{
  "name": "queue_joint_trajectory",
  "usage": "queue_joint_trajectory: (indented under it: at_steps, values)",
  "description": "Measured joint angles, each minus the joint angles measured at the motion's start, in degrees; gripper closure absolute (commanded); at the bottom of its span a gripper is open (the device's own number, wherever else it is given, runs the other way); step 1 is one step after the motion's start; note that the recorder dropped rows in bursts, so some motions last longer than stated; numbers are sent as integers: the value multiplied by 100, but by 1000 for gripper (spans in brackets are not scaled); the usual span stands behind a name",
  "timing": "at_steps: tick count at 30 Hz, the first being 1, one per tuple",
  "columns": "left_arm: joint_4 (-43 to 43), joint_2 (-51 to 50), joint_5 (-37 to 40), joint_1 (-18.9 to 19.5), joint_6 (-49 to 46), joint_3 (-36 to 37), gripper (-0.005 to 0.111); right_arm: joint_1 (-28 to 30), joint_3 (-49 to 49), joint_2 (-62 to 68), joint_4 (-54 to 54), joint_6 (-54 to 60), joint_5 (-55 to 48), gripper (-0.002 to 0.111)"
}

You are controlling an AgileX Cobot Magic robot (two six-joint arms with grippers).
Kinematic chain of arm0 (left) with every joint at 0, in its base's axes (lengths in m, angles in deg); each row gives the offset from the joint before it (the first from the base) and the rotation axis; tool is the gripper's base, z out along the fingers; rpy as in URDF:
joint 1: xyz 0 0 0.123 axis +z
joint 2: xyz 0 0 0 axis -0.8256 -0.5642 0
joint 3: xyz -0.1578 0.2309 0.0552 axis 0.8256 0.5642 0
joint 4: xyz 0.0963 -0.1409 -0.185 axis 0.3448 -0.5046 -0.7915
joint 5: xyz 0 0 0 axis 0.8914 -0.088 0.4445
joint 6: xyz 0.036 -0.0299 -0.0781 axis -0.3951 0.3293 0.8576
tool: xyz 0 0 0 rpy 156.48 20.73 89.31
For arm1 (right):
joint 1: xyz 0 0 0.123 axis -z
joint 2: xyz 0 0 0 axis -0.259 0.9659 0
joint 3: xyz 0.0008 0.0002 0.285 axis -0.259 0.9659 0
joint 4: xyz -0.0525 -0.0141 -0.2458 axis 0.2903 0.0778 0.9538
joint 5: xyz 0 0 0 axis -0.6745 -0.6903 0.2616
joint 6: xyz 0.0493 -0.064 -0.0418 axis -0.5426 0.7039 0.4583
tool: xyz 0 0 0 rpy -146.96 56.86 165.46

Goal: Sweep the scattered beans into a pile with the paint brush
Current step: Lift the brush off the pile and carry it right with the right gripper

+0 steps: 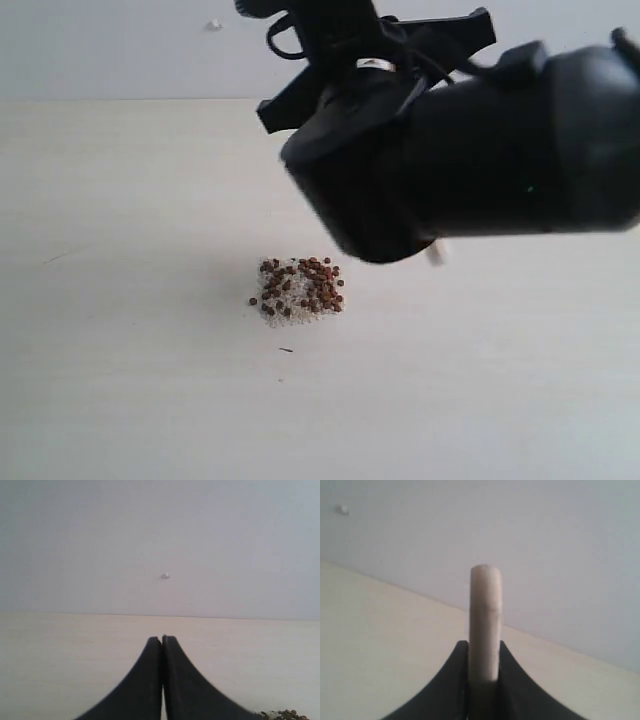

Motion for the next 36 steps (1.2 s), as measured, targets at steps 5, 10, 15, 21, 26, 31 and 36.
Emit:
queue_joint_trajectory:
  at_steps: [5,10,15,21,26,31,36]
  values:
    - [0,0,0,0,0,0,107,648,166,-527,-963,1952,-745,108]
    - [0,0,0,0,0,0,107,1086,270,-979,-1092,2252,-1192,108]
    - [0,0,0,0,0,0,107,1597,459,-1343,-659,1969,-2041,108]
    - [0,0,0,0,0,0,107,2027,1253,-1475,1751,147,-2261,108]
    - [0,0,0,0,0,0,107,2706,1875,-1484,3996,-2768,-2398,108]
    - [0,0,0,0,0,0,107,3542,1919,-1484,5483,-4964,-3112,108]
    - [0,0,0,0,0,0,107,4267,1931,-1484,6700,-7193,-3290,108]
